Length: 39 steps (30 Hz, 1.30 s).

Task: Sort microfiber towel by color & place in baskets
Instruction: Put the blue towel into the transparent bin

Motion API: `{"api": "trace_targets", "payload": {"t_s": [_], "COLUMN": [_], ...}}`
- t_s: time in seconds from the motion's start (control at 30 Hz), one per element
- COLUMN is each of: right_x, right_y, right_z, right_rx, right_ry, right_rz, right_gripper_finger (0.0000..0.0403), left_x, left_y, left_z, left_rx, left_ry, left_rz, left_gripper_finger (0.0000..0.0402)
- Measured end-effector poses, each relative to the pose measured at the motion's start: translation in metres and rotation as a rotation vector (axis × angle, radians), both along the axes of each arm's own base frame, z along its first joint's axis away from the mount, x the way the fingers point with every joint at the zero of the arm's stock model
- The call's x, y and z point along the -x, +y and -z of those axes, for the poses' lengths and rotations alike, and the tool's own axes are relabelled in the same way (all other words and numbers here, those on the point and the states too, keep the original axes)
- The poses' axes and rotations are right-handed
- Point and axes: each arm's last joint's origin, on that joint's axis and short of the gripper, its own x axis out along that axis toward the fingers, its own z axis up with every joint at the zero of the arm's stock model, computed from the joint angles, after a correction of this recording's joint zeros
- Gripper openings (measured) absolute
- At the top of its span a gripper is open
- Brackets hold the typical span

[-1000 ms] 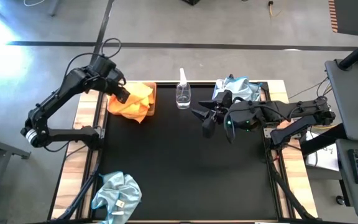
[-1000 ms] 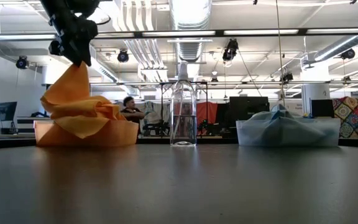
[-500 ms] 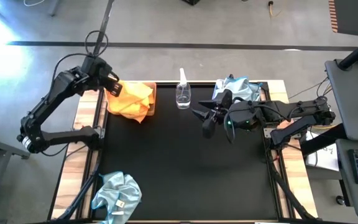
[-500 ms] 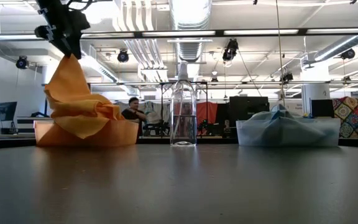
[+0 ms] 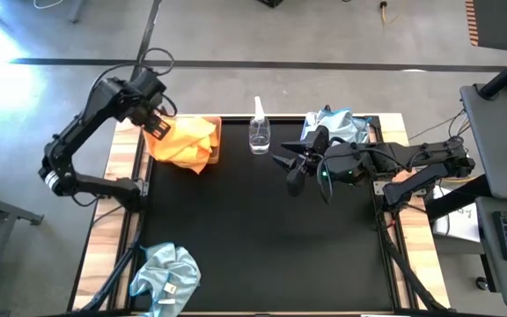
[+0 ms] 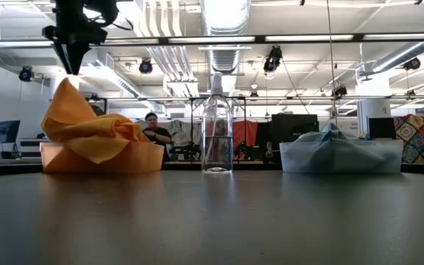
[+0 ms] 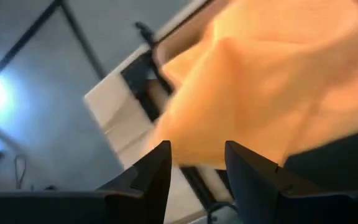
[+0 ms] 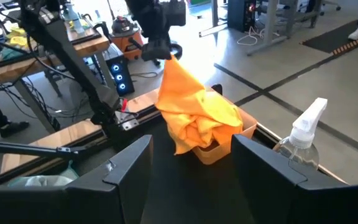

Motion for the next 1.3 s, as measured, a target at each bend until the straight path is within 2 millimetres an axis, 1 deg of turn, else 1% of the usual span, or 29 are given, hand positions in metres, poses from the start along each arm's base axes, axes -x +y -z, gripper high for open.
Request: {"api": "trace_targets", "payload": {"t_s": [0.03,0.13,0.27,0.47,0.6,0.73,0.8,0.97,1.1,1.3], "right_x": [0.000,0.000,0.001,0.002,0.002,0.002,0.002,0.002,0.002,0.003], "right_y": [0.000,0.000,0.000,0.000,0.000,0.000,0.000,0.000,0.000,0.000], "right_z": [0.000,0.000,0.001,0.005,0.005,0.005,0.005,0.006,0.006,0.006], "right_rx": [0.000,0.000,0.003,0.011,0.011,0.011,0.011,0.012,0.012,0.014], "right_ry": [0.001,0.001,0.016,0.057,0.059,0.060,0.061,0.066,0.066,0.073], "right_rz": [0.000,0.000,0.000,0.000,0.000,0.000,0.000,0.000,0.000,0.000], "right_gripper_finger": [0.0210,0.0210,0.0210,0.0210,0.0210,0.0210,0.0210,0.0210,0.0210,0.0210], "left_x": [-0.002,-0.013,-0.022,-0.023,-0.023,-0.023,-0.022,-0.015,-0.007,0.002], "left_y": [0.002,0.006,0.006,0.000,-0.008,-0.024,-0.033,-0.060,-0.085,-0.113], "left_z": [-0.002,-0.009,-0.019,-0.025,-0.026,-0.028,-0.031,-0.037,-0.040,-0.032], "left_rx": [0.021,0.121,0.206,0.278,0.366,0.490,0.510,0.468,0.501,0.497], "left_ry": [-0.014,-0.150,-0.288,-0.355,-0.472,-0.623,-0.647,-0.623,-0.649,-0.596], "left_rz": [0.030,0.121,0.179,0.192,0.229,0.305,0.324,0.306,0.295,0.206], "left_gripper_finger": [0.0135,0.0135,0.0135,0.0135,0.0135,0.0135,0.0135,0.0135,0.0135,0.0135]}}
